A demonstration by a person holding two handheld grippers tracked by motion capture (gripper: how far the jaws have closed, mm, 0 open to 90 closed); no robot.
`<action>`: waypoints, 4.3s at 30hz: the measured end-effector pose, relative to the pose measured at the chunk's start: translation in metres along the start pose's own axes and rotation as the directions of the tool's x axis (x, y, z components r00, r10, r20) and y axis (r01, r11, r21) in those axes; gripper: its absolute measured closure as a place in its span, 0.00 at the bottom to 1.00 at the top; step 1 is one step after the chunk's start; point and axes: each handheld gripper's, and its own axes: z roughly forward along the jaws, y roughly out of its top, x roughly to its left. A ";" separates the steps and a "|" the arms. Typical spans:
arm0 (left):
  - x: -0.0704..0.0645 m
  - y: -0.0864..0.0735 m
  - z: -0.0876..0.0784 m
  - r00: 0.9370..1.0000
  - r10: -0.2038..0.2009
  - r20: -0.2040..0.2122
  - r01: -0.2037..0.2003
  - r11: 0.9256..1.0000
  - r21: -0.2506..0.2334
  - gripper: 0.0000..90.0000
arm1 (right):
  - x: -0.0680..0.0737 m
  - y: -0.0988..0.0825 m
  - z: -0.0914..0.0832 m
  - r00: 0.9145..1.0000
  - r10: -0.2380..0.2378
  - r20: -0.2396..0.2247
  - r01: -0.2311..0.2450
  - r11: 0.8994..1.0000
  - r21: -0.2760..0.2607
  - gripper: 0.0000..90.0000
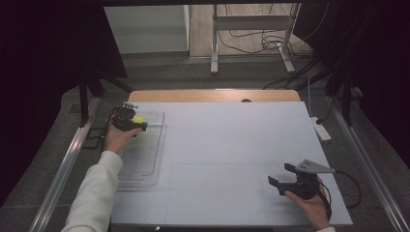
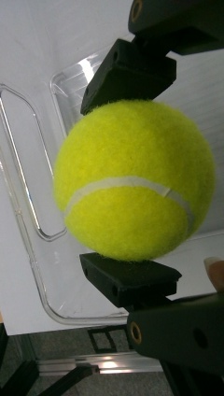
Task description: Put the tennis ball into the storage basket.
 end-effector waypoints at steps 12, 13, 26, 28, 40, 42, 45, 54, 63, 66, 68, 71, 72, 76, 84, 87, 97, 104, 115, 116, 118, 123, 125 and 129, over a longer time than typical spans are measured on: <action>-0.001 0.000 0.006 1.000 0.014 -0.016 -0.014 1.000 0.018 0.28 | 0.000 0.000 0.000 1.000 -0.002 0.003 0.002 1.000 0.004 0.13; -0.002 0.000 0.007 1.000 0.012 -0.014 -0.012 1.000 0.020 0.28 | 0.000 0.000 0.000 1.000 -0.002 0.003 0.002 1.000 0.004 0.13; -0.005 -0.002 0.012 0.999 0.031 -0.033 -0.030 0.999 0.044 0.28 | 0.000 0.000 0.001 1.000 0.000 0.004 0.000 1.000 0.005 0.14; -0.005 -0.001 0.013 0.999 0.036 -0.035 -0.034 0.998 0.044 0.28 | -0.001 0.000 0.001 1.000 0.000 0.004 0.000 1.000 0.005 0.14; -0.005 -0.002 0.016 0.998 0.040 -0.054 -0.037 0.997 0.063 0.28 | 0.000 0.000 0.001 1.000 0.002 0.004 -0.002 1.000 0.007 0.14; -0.005 -0.002 0.016 0.998 0.038 -0.055 -0.034 0.998 0.061 0.27 | 0.000 0.000 0.001 1.000 0.000 0.004 0.000 1.000 0.006 0.14; -0.004 -0.002 0.015 0.998 0.032 -0.049 -0.029 0.999 0.046 0.26 | 0.000 -0.001 0.001 1.000 0.001 0.004 -0.001 1.000 0.006 0.14; -0.005 0.000 0.007 0.999 0.027 -0.026 -0.028 1.000 -0.002 0.15 | 0.000 0.000 0.000 1.000 0.001 0.004 -0.001 1.000 0.005 0.14; -0.005 0.000 -0.002 1.000 0.017 -0.018 -0.018 0.999 -0.047 0.09 | 0.000 -0.001 0.001 1.000 0.002 0.005 -0.002 1.000 0.006 0.14; -0.004 0.000 -0.007 1.000 0.012 -0.008 -0.013 0.997 -0.070 0.08 | 0.000 -0.001 0.000 1.000 0.002 0.005 -0.002 1.000 0.007 0.14; -0.003 -0.001 -0.011 1.000 0.001 0.016 0.001 0.996 -0.092 0.08 | 0.000 -0.001 0.000 1.000 0.002 0.005 -0.002 1.000 0.006 0.14; -0.002 -0.001 -0.016 0.999 -0.006 0.041 0.011 0.993 -0.117 0.08 | 0.000 0.000 0.000 1.000 0.003 0.004 -0.003 1.000 0.005 0.14; -0.002 -0.002 -0.017 0.999 -0.005 0.047 0.010 0.992 -0.126 0.08 | 0.000 0.000 0.000 1.000 0.002 0.004 -0.002 1.000 0.006 0.14; -0.002 -0.003 -0.025 0.997 -0.007 0.082 0.021 0.986 -0.165 0.08 | 0.000 0.000 0.001 1.000 0.001 0.005 -0.001 1.000 0.004 0.14; -0.003 -0.007 -0.040 0.987 -0.010 0.161 0.047 0.974 -0.223 0.09 | 0.000 0.000 0.001 1.000 0.001 0.003 -0.001 1.000 0.007 0.14; -0.005 -0.008 -0.045 0.985 -0.003 0.172 0.045 0.970 -0.241 0.10 | 0.000 0.000 0.001 1.000 0.001 0.003 -0.001 1.000 0.004 0.14; -0.013 -0.015 -0.067 0.976 0.042 0.215 0.027 0.951 -0.309 0.11 | -0.001 0.000 0.000 1.000 0.005 -0.003 -0.005 1.000 0.002 0.13; -0.018 -0.023 -0.079 0.968 0.059 0.242 0.031 0.936 -0.350 0.12 | -0.002 -0.001 -0.001 1.000 0.015 -0.005 -0.015 1.000 -0.002 0.13; -0.027 -0.041 -0.094 0.956 0.096 0.276 0.022 0.919 -0.394 0.12 | -0.002 -0.001 -0.002 1.000 0.013 -0.004 -0.013 1.000 -0.002 0.13; -0.027 -0.042 -0.096 0.956 0.100 0.277 0.019 0.917 -0.399 0.12 | -0.002 -0.002 -0.002 1.000 0.013 -0.005 -0.013 1.000 -0.001 0.13; -0.029 -0.045 -0.100 0.955 0.105 0.278 0.018 0.913 -0.408 0.12 | -0.003 -0.002 -0.002 1.000 0.015 -0.005 -0.015 1.000 0.000 0.13; -0.031 -0.054 -0.108 0.953 0.107 0.282 0.025 0.904 -0.427 0.12 | -0.002 -0.002 -0.004 1.000 0.016 -0.003 -0.016 1.000 -0.005 0.13; -0.031 -0.055 -0.109 0.953 0.106 0.285 0.027 0.905 -0.425 0.13 | -0.002 -0.002 -0.003 1.000 0.013 -0.003 -0.013 1.000 -0.002 0.13; -0.032 -0.061 -0.110 0.953 0.101 0.286 0.030 0.906 -0.421 0.13 | 0.000 -0.001 -0.003 1.000 0.007 -0.004 -0.007 1.000 0.002 0.13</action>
